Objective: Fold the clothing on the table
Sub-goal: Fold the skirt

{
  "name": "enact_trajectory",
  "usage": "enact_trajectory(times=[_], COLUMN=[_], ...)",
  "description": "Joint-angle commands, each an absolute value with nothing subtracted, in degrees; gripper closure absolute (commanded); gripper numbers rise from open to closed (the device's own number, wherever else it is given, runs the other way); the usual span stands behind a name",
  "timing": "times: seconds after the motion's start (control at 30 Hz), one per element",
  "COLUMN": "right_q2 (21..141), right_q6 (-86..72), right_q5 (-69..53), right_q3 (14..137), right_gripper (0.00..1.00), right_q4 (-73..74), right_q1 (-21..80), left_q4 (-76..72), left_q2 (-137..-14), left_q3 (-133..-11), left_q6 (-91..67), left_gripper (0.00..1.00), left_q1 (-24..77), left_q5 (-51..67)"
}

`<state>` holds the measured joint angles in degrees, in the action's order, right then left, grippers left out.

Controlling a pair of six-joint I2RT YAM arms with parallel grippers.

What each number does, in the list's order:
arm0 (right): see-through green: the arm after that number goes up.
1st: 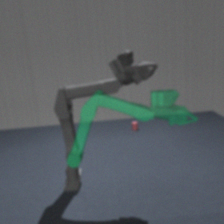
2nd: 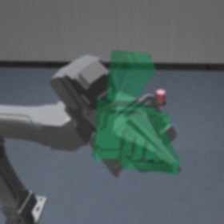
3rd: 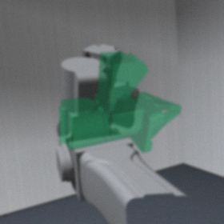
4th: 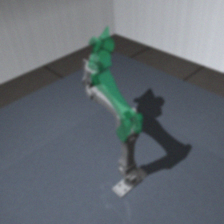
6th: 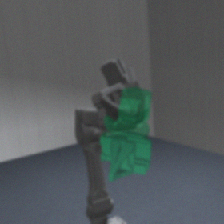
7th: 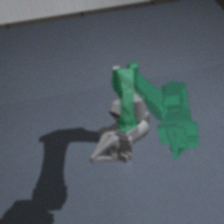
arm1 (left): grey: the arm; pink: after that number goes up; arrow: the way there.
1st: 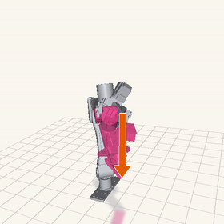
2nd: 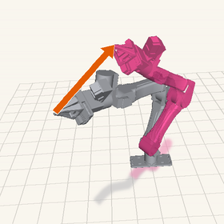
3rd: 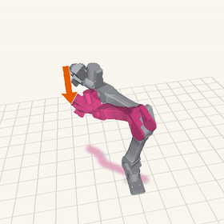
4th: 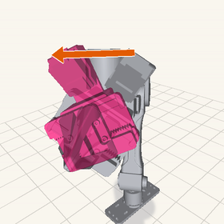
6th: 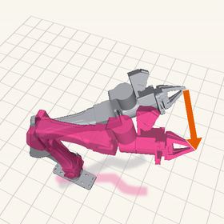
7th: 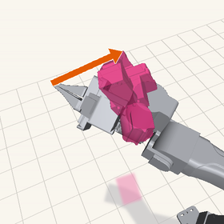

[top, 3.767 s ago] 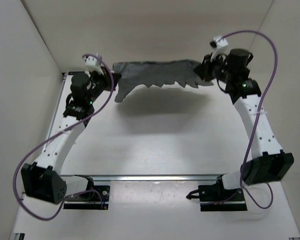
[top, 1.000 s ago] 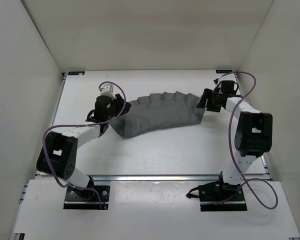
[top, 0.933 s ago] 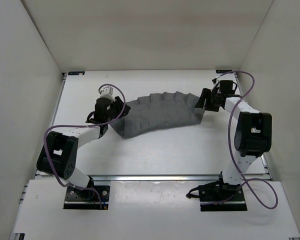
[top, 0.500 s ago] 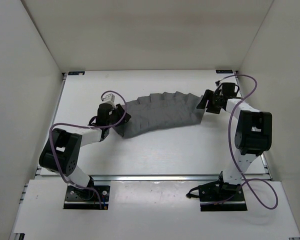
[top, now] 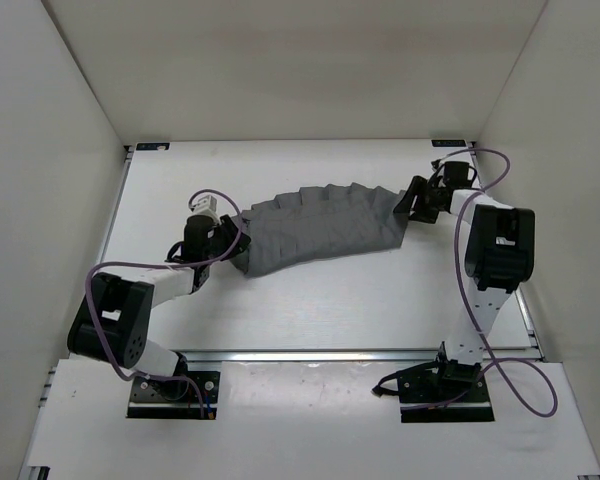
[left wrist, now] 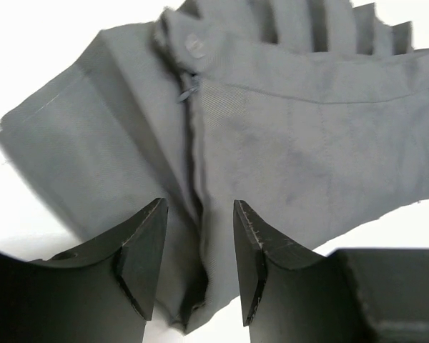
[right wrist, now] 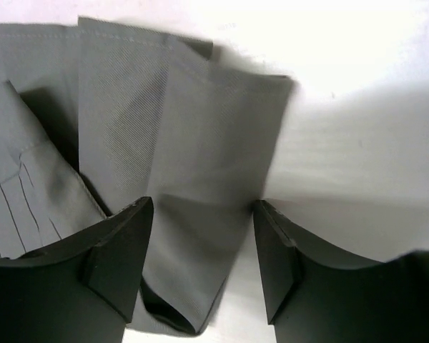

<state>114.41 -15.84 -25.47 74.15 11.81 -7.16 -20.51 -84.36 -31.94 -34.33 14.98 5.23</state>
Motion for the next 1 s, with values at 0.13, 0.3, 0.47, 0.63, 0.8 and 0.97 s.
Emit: enact_trajectory(times=[0.13,0.3,0.47,0.63,0.8,0.97], right_q2=[119.0,118.13,112.61,106.89,104.68,104.15], right_q6=[-15.29,-15.91,-15.82,-13.63,-11.52,-10.46], right_q5=[-26.45,-31.54,-31.65,-30.41,-28.57,-27.78], right_q3=[79.8,78.41,75.85,75.76,76.2,77.25], right_gripper=[0.69,1.0,1.0,1.0,0.99,1.0], right_q4=[15.91,15.04,15.11,18.19,20.04,22.59], right_q1=[-5.01,-6.5,-8.0,-10.11,-9.94,-10.11], left_q4=[-16.27,-15.73,-16.0,-14.59,-14.42,-10.81], left_q2=[-82.96,-83.85,-81.31,-79.72,-84.27,-91.57], left_q3=[-31.2,-30.77,-29.36,-29.18,-33.03,-39.02], left_q6=[-33.76,-34.01,-34.19,-33.66,-34.9,-34.62], left_gripper=[0.48,0.48,0.48,0.47,0.51,0.53], left_q1=[12.92,12.39,12.48,11.43,10.9,10.11], left_q5=[3.08,3.08,1.32,-1.3,-2.45,-1.94])
